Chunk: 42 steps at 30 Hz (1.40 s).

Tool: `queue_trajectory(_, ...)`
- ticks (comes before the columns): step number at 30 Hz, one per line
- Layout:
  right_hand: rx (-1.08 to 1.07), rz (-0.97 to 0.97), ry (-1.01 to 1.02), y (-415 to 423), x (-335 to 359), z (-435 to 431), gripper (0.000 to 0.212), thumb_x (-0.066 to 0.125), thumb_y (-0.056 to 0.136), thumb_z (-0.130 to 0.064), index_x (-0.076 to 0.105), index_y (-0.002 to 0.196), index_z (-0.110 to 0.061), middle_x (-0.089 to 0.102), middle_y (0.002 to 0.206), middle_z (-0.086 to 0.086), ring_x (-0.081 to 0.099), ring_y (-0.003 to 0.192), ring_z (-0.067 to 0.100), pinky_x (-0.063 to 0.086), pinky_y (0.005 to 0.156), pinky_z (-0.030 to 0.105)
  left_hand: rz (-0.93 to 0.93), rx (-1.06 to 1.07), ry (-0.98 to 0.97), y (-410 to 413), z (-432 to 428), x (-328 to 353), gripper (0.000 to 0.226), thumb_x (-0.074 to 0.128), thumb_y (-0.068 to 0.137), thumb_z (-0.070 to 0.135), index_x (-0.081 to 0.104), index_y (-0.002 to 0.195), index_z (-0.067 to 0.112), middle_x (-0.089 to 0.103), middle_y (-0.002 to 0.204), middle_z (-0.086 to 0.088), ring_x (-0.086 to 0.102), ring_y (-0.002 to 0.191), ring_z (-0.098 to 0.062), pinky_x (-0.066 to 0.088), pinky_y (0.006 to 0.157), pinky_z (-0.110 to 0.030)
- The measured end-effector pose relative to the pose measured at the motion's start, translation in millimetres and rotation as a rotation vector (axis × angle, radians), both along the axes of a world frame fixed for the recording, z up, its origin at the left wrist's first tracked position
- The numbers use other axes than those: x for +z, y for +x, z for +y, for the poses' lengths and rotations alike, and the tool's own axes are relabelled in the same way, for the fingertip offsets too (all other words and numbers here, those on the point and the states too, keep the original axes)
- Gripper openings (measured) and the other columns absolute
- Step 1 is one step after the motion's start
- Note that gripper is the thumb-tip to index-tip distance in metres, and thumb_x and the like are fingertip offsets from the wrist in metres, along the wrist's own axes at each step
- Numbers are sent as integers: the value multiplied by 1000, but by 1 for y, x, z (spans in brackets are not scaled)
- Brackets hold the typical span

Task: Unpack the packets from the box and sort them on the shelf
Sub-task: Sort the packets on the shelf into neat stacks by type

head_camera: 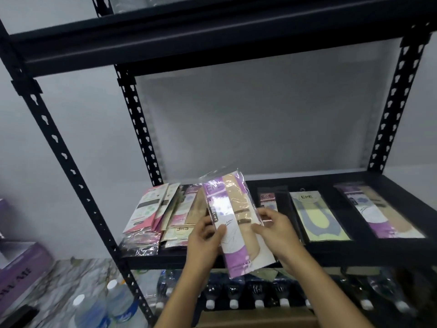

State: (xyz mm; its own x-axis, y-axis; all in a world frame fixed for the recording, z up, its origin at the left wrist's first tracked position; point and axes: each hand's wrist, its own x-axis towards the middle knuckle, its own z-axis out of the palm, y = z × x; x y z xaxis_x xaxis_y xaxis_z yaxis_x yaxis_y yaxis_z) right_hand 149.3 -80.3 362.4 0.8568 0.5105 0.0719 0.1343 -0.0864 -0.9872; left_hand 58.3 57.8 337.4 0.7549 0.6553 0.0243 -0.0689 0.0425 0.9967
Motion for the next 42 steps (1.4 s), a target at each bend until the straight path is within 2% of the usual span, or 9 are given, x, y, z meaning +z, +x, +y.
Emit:
queue_trajectory(4,-13,-28,-92,5,-9,-11,34,63,83,1,61,105,-25,63,82,-6,62,72,9,48,57,13,40,11,34,4,-2,-8,23,67,89,9,65,112,13,72,96,-10,73,86,-25,60,79,-45)
queue_trajectory(9,-118,-14,-163,6,-23,-13,47,68,80,-4,54,123,-19,59,91,-1,59,84,11,47,69,18,88,117,54,11,-10,-16,30,73,85,12,58,111,16,69,92,-14,73,79,-22,61,68,-40)
queue_trajectory(13,-102,-29,-226,3,-30,-16,33,67,81,-9,60,113,-15,59,90,-4,59,83,10,48,68,20,108,145,8,8,-13,-24,33,75,83,16,57,110,11,69,94,-15,73,81,-30,59,73,-55)
queue_trajectory(23,-54,-58,-224,-3,-41,-10,22,63,84,-11,65,104,-18,58,89,-2,55,70,9,41,53,9,77,161,-65,-8,-12,-31,27,72,86,13,58,108,12,69,94,-17,73,82,-31,59,78,-53)
queue_trajectory(27,-112,-72,-178,2,-38,-18,18,62,86,-13,64,100,-24,60,99,-1,58,77,8,39,55,12,47,87,-84,1,-20,-27,34,72,85,8,57,114,16,66,101,-15,72,86,-34,59,75,-54)
queue_trajectory(30,-184,-98,-155,12,-34,-32,15,61,89,-16,62,99,-28,60,104,1,59,81,9,41,58,13,30,2,-64,16,-37,-20,38,72,84,6,57,113,25,63,106,-8,72,88,-32,60,67,-45)
queue_trajectory(35,-249,-41,-122,39,-26,-75,21,61,87,-16,64,102,-30,63,109,-2,64,97,16,56,84,36,44,-144,-28,52,-75,-9,46,70,86,9,53,124,27,61,108,-8,71,92,-28,61,72,-43)
queue_trajectory(38,-295,-14,-129,60,-23,-109,27,63,84,-15,64,108,-27,68,97,2,68,79,18,57,68,32,65,-237,37,80,-101,-7,51,70,86,9,49,130,25,61,111,-9,70,94,-25,60,76,-37)
queue_trajectory(42,-366,-53,-145,93,-26,-156,36,64,84,-11,61,118,-22,64,117,-1,60,102,12,50,88,27,107,-367,147,123,-141,-6,50,69,87,9,49,130,23,63,107,-5,69,91,-18,60,75,-29)
